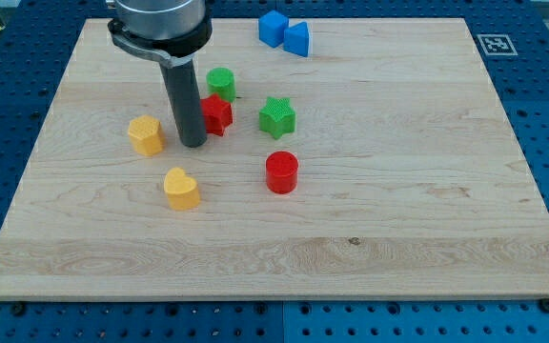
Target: Push the red star a bit left
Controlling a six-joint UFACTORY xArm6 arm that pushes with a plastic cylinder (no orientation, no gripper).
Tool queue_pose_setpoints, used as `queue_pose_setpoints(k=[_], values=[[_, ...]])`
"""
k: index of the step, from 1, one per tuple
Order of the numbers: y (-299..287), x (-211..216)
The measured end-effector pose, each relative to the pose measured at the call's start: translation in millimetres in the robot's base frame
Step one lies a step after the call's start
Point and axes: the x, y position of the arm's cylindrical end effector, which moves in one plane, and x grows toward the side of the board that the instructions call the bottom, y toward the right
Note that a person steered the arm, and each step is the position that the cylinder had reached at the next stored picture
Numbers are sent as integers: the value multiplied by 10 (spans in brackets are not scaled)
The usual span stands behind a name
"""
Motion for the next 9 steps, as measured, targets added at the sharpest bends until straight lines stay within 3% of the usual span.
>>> queue_pose_setpoints(k=[3,5,9], values=[[720,13],[713,-349],[577,-378]])
